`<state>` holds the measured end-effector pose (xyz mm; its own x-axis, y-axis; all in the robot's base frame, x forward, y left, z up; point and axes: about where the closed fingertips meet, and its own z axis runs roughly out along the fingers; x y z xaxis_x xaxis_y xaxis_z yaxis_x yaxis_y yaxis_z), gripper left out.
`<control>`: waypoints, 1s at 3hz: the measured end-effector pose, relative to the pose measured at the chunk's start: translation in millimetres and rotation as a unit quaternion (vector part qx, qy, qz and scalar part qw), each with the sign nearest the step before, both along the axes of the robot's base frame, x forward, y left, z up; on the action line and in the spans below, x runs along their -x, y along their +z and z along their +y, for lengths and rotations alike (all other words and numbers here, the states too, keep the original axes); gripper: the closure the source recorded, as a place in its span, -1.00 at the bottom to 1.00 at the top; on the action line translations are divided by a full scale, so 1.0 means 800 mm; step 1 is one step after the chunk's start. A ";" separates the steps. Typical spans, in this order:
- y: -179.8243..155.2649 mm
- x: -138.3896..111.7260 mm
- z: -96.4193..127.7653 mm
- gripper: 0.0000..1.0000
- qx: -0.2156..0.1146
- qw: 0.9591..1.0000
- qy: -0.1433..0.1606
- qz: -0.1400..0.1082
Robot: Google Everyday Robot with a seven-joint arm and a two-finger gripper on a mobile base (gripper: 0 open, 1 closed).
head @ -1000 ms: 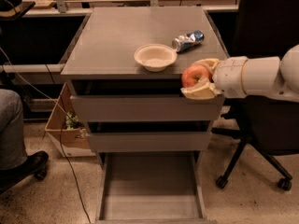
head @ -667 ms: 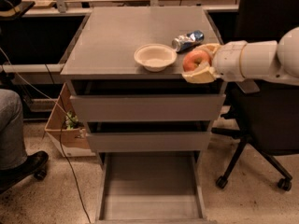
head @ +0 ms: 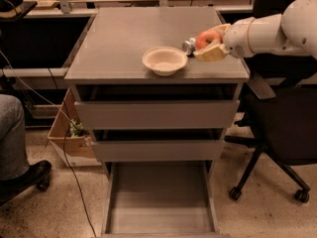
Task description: Pick apple from bottom drawer and place on counter
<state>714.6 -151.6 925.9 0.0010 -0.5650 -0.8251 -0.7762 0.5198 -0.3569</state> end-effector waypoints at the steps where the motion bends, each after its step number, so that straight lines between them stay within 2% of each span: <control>1: -0.040 -0.053 -0.023 1.00 0.003 0.997 -0.042 0.070; 2: -0.069 -0.074 -0.047 1.00 0.002 0.991 -0.075 0.115; 3: -0.087 -0.083 -0.056 0.62 0.003 0.985 -0.090 0.149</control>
Offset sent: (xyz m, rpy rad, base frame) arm 0.0788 -0.0669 -0.0761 -0.0025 0.3329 -0.2390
